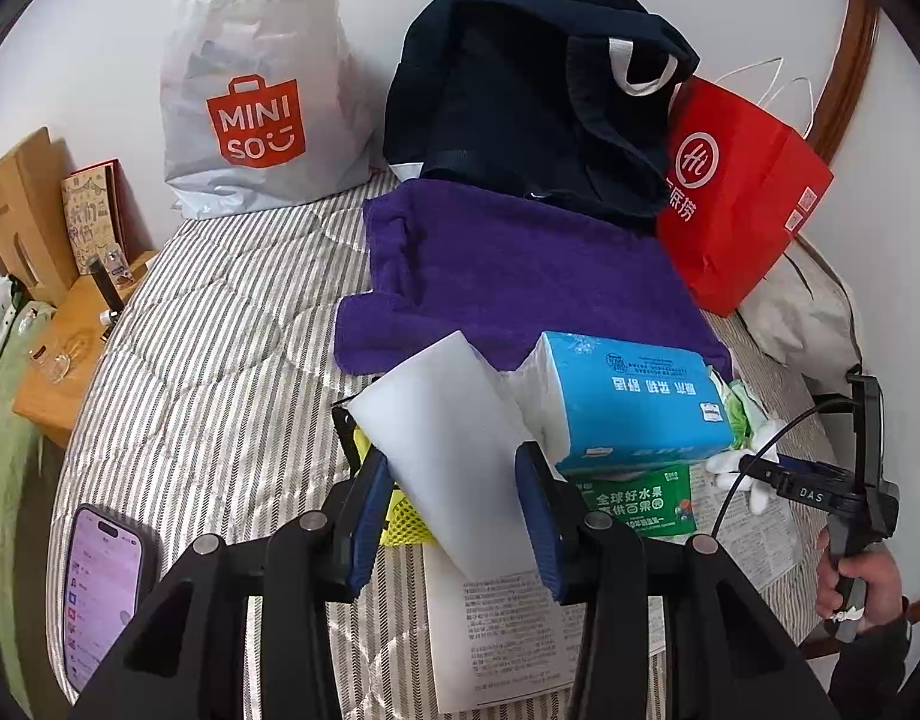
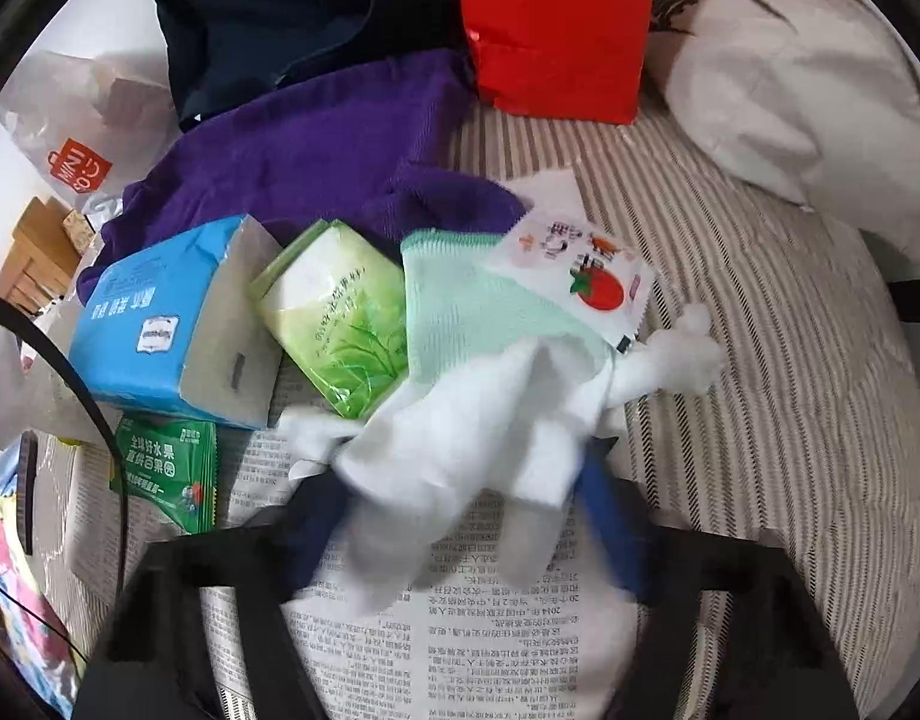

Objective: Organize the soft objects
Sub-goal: 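Grasp the white glove with the right gripper while the left gripper holds the sponge block, then carry sponge block and glove onto the purple towel and open both grippers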

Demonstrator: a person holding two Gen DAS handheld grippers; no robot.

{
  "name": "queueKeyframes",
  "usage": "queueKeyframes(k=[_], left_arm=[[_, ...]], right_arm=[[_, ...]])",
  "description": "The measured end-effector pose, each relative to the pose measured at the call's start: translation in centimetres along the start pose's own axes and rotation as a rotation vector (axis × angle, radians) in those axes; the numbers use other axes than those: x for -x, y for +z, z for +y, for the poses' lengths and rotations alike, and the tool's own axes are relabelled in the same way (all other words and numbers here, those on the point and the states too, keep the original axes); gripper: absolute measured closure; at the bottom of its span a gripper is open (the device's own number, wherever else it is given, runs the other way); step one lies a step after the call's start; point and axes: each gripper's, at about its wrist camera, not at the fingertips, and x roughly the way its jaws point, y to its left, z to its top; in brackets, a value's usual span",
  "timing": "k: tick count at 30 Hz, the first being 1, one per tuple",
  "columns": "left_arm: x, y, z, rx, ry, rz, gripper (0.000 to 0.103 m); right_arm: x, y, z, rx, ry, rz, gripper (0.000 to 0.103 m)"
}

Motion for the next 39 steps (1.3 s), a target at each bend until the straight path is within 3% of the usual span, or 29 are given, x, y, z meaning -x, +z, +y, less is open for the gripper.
queueKeyframes(k=[1, 2, 3, 20, 28, 39], left_arm=[[0.0, -0.1, 0.1, 0.002, 0.001, 0.002, 0.063], [0.1, -0.1, 0.1, 0.004, 0.000, 0.002, 0.063], [0.2, -0.2, 0.2, 0.004, 0.001, 0.000, 0.063], [3.3, 0.1, -0.5, -0.012, -0.008, -0.065, 0.063], [4.6, 0.8, -1.1, -0.028, -0.008, -0.097, 0.063], [2.7, 3.2, -1.4, -0.046, -0.026, -0.079, 0.063]], right_arm=[[0.1, -0.1, 0.0, 0.009, -0.015, -0.007, 0.056], [0.6, -0.4, 0.1, 0.023, -0.009, -0.014, 0.072], [1.0, -0.5, 0.1, 0.024, 0.001, -0.020, 0.080], [9.9, -2.0, 1.3, 0.071, 0.061, -0.145, 0.081], [11.4, -1.4, 2.3, 0.082, 0.080, -0.184, 0.081], [10.8, 2.1, 3.3, 0.085, 0.085, -0.210, 0.081]])
